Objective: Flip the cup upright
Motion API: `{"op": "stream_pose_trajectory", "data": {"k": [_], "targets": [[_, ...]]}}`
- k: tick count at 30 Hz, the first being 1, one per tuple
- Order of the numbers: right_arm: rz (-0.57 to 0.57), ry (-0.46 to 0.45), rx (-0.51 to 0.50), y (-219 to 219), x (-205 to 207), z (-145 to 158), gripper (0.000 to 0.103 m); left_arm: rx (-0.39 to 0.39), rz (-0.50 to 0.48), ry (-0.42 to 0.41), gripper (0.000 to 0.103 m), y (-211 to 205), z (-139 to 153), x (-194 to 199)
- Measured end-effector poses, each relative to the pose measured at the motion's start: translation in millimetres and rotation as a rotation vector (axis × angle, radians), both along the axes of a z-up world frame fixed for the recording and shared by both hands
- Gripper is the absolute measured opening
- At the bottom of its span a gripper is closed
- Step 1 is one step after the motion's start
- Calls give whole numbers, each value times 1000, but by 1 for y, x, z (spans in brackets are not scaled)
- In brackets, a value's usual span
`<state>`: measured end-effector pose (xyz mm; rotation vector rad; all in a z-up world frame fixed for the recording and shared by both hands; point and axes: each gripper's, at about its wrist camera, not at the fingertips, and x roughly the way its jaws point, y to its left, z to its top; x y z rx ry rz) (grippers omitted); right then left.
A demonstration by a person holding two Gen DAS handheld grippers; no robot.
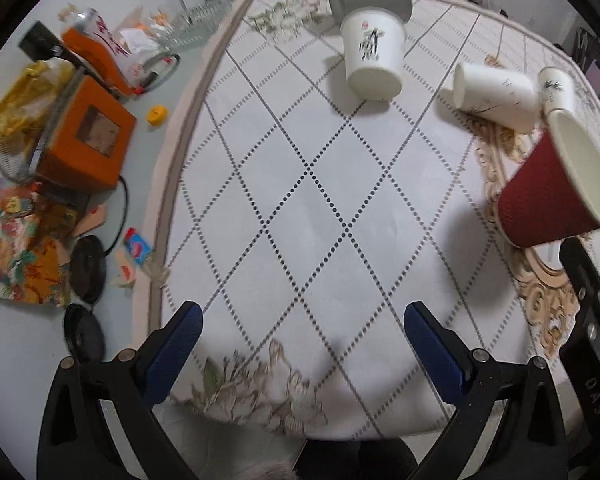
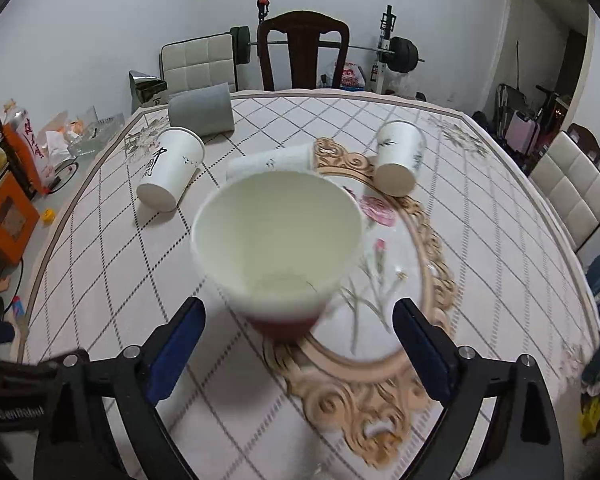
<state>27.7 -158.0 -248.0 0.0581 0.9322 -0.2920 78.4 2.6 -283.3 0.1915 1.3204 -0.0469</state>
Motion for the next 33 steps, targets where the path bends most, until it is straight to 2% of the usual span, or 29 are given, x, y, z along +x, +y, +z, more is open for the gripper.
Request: {"op": "stream_pose_trajectory", "data": {"k": [2,5,12,15,20,26,33], "targets": [[-11,16,-22,-1,-15,15,102,2,0,-26,103,1,19,-14],[-30,31,-47,-6,-39,45,103,-15,3,-84,103,0,58,-38],[-35,14,-78,-13,-99,141,103,-69,6,-228,103,-1,148,-89],[-23,-21,-90,-12,-127,184,103,-93,4,-282,103,-3,182,-111],[-17,-82,-79,-15,-160,239,103,-121,-8,-367,103,-6,232,-147],[-12,-126,-80,-15,-196,287,103,-149,-14,-422,103,-8,266,-176],[-2,-153,-94,-10,-219,317,103,-152,-3,-439,103,-6,284,-194]]}}
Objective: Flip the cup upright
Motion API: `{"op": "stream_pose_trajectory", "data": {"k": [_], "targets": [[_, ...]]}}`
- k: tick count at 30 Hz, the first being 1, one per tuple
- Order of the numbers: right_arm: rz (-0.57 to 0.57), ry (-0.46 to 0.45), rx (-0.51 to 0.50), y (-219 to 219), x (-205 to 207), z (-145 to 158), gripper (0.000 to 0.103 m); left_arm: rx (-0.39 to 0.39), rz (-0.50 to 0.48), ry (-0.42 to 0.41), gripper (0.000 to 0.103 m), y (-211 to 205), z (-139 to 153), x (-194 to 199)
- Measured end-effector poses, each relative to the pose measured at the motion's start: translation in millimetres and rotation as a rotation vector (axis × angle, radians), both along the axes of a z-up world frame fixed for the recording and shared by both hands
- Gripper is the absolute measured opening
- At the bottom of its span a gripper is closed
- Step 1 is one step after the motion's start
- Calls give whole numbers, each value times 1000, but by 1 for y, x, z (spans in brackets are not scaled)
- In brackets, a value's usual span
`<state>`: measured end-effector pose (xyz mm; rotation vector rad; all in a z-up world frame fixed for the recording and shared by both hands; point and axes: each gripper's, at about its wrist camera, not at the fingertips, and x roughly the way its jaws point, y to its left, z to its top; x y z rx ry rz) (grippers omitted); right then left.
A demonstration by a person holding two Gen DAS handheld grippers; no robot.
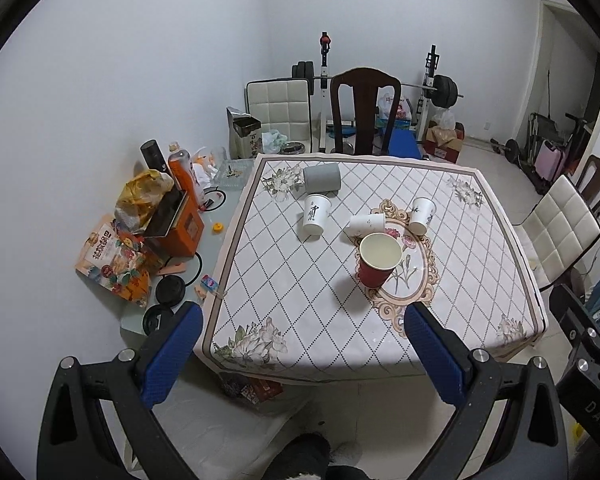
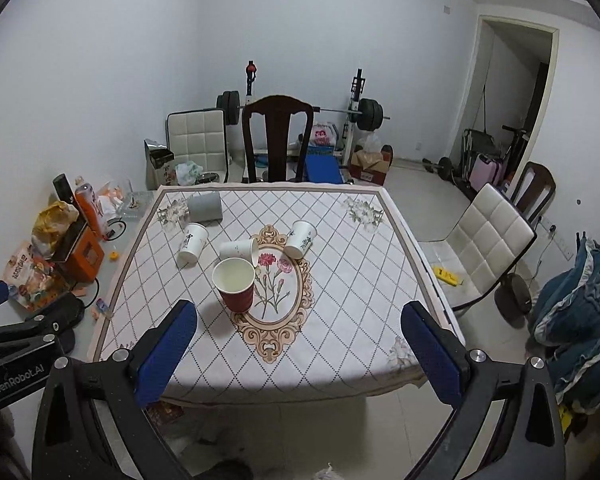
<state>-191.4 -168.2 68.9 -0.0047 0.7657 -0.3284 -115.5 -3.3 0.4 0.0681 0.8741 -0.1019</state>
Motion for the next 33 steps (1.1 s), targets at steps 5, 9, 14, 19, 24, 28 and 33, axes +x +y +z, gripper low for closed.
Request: {"op": "stream_pose_trajectory", "data": {"k": [5,9,14,19,24,28,33], "targets": [[0,-7,2,1,-7,8,103,4,-2,-12,103,0,7,-6],[0,-5,14,0,-7,9,103,9,4,-17,103,0,8,-9],[4,1,17,1,-6,10,103,15,19,-10,103,0,7,-11],[13,8,24,-2,-5,8,103,17,31,-7,103,1,5,-10],[21,16,30,-3,-2,4,103,19,48,-3,103,4,4,-10],[29,24,35,-3,-1,1,103,20,47,-3,103,6,4,-10],[36,28,41,-2,0,-1,103,18,49,-2,103,4,4,-10]]}}
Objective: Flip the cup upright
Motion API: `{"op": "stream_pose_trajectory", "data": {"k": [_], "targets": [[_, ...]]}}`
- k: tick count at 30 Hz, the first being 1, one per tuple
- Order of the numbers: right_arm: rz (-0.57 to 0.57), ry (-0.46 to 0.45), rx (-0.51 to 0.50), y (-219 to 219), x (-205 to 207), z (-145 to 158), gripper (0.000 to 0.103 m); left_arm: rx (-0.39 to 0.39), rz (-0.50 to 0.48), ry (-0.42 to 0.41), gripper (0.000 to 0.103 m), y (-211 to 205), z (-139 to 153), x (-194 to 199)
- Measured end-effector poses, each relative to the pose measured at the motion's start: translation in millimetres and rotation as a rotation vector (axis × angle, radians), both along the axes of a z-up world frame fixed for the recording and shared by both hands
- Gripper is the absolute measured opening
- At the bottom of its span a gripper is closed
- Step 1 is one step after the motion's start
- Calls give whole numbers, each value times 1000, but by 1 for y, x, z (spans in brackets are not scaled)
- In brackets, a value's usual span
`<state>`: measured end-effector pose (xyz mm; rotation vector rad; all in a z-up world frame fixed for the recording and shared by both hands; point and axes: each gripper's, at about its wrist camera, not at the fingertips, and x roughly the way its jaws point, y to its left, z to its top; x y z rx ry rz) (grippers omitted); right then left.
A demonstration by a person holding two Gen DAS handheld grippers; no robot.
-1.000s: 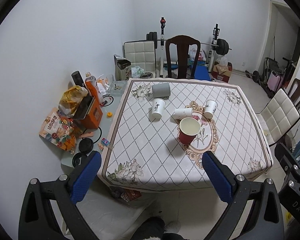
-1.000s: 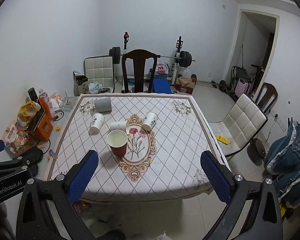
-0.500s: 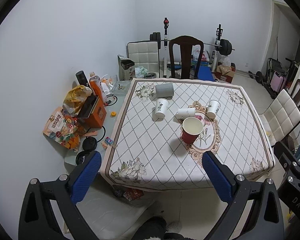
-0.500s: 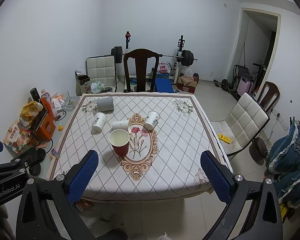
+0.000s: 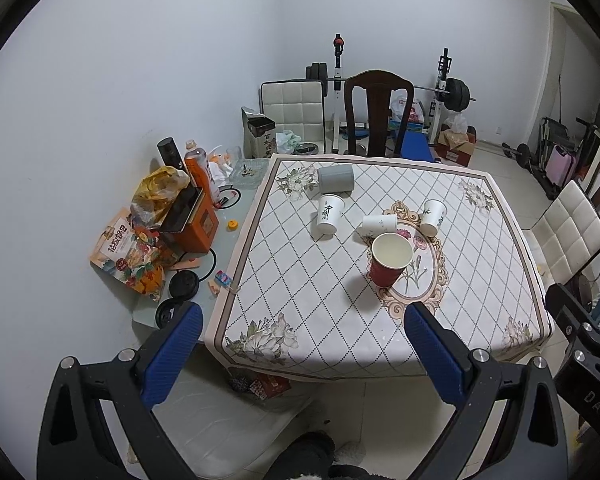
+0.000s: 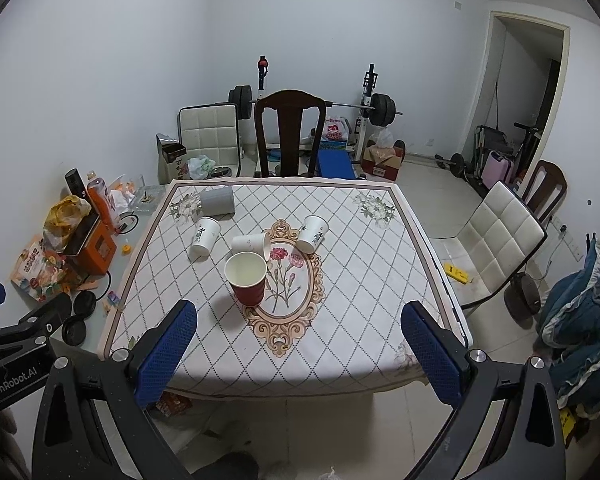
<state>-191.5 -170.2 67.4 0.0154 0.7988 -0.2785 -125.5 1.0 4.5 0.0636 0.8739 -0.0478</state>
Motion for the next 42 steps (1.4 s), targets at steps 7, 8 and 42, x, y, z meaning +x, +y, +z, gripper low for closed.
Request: {"op": "stream_pose_trajectory", "data": {"k": [7,8,42], "targets": [[14,2,3,4,1,-1,103,2,2,-2,103,1,1,-1],[15,3,4,4,1,-1,103,2,2,-3,103,2,1,-2],[48,7,17,4,-11,-2,103,-4,13,-3,103,12,2,-10]]}}
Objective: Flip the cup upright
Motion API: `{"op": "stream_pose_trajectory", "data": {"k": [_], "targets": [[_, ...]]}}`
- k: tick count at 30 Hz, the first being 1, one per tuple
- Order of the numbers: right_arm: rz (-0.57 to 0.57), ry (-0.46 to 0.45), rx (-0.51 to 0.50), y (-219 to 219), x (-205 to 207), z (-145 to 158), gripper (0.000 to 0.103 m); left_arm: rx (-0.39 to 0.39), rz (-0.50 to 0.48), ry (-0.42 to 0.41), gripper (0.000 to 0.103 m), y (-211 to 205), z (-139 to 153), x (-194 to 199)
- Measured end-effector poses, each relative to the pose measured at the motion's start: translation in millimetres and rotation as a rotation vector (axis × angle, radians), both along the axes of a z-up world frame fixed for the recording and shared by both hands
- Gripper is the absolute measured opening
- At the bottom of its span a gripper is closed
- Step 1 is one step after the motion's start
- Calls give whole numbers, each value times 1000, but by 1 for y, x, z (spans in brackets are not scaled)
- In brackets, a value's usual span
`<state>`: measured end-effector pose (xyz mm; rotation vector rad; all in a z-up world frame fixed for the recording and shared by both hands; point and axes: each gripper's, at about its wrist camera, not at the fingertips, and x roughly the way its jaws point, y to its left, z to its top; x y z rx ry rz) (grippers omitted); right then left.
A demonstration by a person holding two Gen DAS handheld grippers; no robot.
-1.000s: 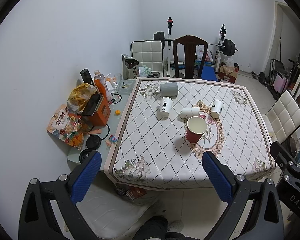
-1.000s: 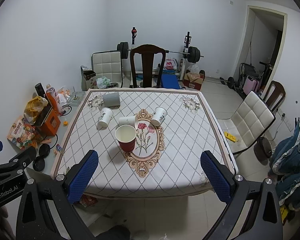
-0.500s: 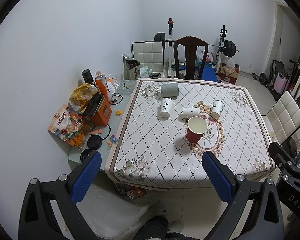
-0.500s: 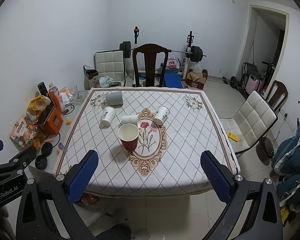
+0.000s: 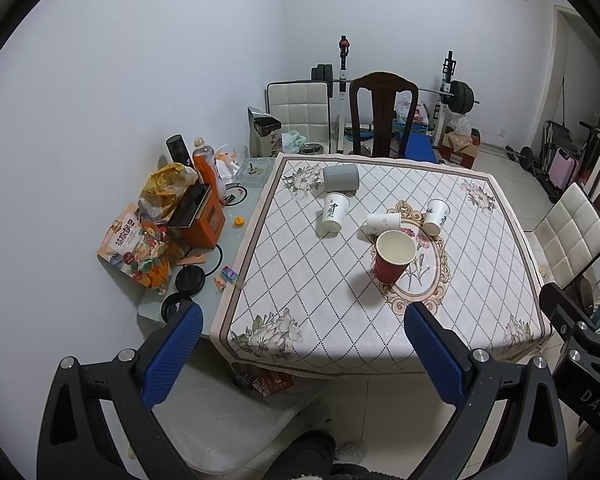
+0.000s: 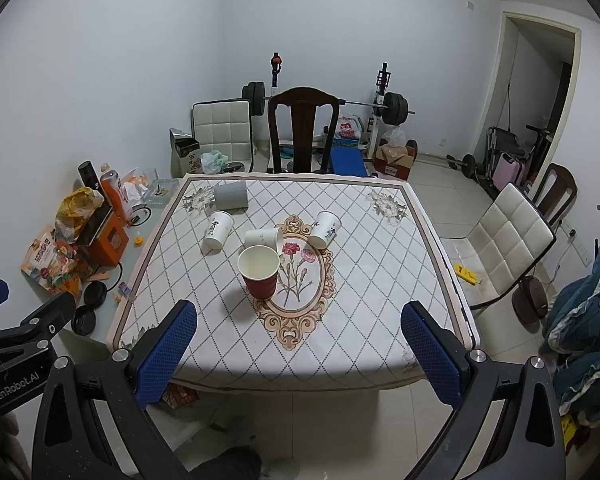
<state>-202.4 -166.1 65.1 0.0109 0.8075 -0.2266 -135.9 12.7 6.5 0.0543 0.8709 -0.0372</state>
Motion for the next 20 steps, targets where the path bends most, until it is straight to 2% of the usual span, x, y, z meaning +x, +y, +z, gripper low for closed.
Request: {"op": "stream_pose_trajectory", "data": {"k": [20], "targets": [[3,1,2,1,-2,1,103,-4,10,2,103,-3,0,-5]]}}
